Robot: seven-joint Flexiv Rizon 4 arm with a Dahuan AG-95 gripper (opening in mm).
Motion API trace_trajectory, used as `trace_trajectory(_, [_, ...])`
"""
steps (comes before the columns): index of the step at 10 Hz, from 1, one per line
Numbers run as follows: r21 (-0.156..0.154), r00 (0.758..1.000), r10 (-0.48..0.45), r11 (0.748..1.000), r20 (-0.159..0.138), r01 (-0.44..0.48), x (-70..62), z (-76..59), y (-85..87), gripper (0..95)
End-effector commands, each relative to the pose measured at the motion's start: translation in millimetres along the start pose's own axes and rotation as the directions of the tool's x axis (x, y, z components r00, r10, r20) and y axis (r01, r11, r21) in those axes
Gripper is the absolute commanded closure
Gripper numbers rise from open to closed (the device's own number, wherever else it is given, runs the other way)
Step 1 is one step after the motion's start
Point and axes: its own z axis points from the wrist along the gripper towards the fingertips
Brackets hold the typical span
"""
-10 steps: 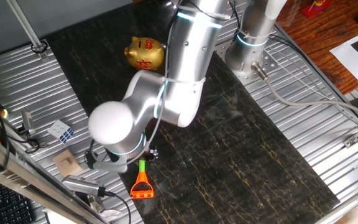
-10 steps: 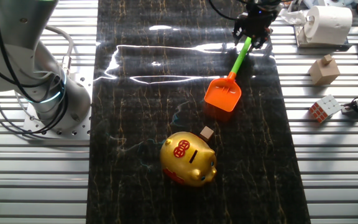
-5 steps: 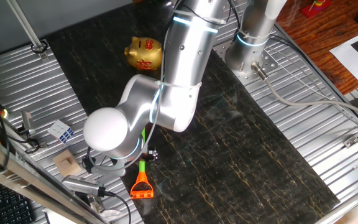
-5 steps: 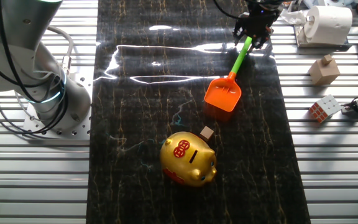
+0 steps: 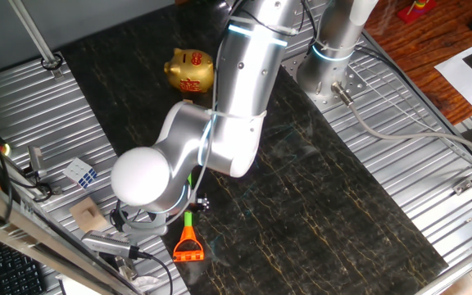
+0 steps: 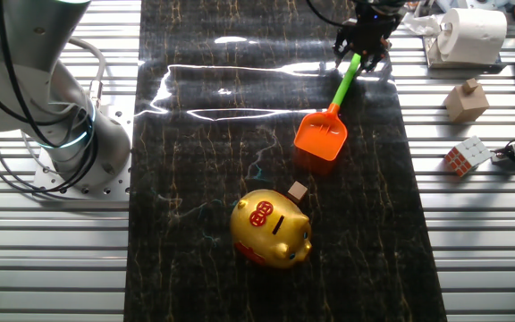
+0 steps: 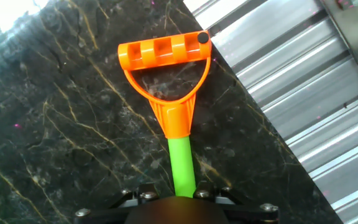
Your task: Use a shovel to scoop up an object
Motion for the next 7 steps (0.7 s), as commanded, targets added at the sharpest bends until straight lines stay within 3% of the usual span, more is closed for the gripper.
trace_trajectory(1, [0.003, 1.000, -0.001, 1.000, -0.008, 0.001, 1.8, 0.2, 0.9, 57.0])
trace_trajectory(7, [0.003, 0.999, -0.005, 1.000, -0.036, 0.005, 5.3, 4.3, 3.5, 57.0])
